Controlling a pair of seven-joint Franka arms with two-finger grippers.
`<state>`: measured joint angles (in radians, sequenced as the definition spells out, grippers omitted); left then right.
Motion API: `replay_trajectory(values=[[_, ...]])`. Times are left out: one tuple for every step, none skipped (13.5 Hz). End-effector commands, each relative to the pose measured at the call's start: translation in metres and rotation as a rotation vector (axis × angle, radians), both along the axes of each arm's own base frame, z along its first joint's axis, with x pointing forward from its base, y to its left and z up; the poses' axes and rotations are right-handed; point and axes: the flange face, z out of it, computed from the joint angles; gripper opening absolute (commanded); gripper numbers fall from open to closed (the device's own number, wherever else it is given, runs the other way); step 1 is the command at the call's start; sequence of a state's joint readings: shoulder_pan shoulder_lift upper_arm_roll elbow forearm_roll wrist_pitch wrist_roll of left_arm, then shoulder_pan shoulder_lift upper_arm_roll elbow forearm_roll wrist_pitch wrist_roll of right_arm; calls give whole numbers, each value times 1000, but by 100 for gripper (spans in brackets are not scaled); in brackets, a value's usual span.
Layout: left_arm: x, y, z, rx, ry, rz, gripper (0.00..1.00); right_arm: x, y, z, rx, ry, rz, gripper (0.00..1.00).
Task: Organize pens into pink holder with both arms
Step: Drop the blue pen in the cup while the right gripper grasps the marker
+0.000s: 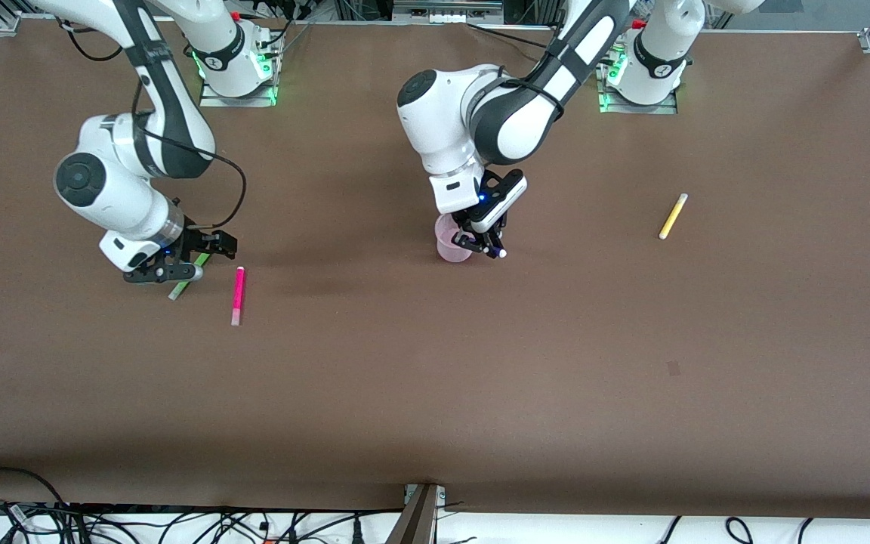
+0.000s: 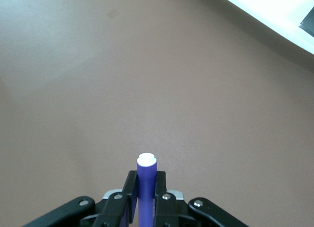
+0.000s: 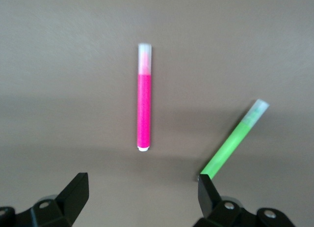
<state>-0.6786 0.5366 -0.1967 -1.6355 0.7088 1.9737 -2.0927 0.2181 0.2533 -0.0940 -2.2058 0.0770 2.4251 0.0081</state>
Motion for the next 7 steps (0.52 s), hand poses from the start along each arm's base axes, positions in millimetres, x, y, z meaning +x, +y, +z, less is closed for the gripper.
replay_trajectory(values=[[-5,-13,2,33,-38,6,0,-3,-1,-35,33,2,-39,96],[-10,-18,1,30,-41,4,0,-2,2,-48,32,-7,-40,95],[-12,-19,-1,34,-41,6,0,1,2,-56,29,-17,-38,91],[-12,-19,-6,42,-34,7,0,2,2,-60,28,-17,-39,88],[-13,-18,-7,49,-33,11,0,1,2,-64,27,-10,-45,83],[-15,-19,-8,50,-32,12,0,1,5,-71,25,-7,-42,82],[-17,-21,-10,53,-31,9,0,1,5,-76,27,-12,-48,79]])
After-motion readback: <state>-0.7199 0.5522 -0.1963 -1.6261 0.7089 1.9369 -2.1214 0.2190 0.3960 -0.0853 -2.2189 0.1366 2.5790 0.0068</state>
